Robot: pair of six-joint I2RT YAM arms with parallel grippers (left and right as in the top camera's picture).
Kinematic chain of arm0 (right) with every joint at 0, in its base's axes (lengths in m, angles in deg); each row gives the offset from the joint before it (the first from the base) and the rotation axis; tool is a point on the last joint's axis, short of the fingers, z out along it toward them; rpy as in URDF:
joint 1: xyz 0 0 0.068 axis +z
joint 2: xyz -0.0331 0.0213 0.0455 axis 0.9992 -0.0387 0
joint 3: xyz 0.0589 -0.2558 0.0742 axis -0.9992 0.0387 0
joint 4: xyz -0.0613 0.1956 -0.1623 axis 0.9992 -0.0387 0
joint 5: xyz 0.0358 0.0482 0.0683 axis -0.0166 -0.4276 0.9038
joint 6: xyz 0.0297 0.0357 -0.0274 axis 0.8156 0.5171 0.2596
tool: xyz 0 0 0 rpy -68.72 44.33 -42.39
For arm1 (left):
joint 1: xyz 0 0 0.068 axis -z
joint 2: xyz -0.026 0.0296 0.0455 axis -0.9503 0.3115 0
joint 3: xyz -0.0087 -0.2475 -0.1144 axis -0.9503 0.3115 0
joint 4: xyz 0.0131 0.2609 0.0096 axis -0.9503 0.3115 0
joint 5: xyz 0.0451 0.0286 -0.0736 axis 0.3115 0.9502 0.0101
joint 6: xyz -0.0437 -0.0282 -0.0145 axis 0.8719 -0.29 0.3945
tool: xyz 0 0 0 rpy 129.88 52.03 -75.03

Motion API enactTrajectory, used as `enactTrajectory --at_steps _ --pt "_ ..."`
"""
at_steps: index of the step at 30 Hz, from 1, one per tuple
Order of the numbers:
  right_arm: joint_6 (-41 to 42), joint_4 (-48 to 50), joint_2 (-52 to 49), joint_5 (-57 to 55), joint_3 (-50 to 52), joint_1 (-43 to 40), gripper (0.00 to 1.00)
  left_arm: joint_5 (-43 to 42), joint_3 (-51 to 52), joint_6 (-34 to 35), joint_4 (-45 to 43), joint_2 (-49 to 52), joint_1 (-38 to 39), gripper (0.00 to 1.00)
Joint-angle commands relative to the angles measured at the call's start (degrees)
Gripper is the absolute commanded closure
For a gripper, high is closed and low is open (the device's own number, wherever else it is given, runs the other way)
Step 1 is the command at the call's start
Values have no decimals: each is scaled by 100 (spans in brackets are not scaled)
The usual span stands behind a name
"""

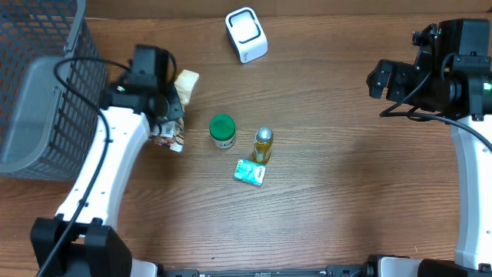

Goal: Scan the item barcode
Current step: 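Carry the snack packet out and set it left of the jar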

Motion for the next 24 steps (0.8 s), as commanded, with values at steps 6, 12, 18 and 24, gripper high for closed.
enactTrajectory --at_steps 6,12,18,24 --pt "15 11 72 -52 -125 -11 0 343 1510 402 -1403 26 94 93" --pt "15 11 72 -52 -125 -11 0 334 1917 398 -1650 280 96 86" --pt "15 11 72 -52 -125 -11 0 223 1934 374 -1744 605 96 74" --pt "15 11 72 -52 -125 -11 0 -256 1692 39 -1687 581 90 44"
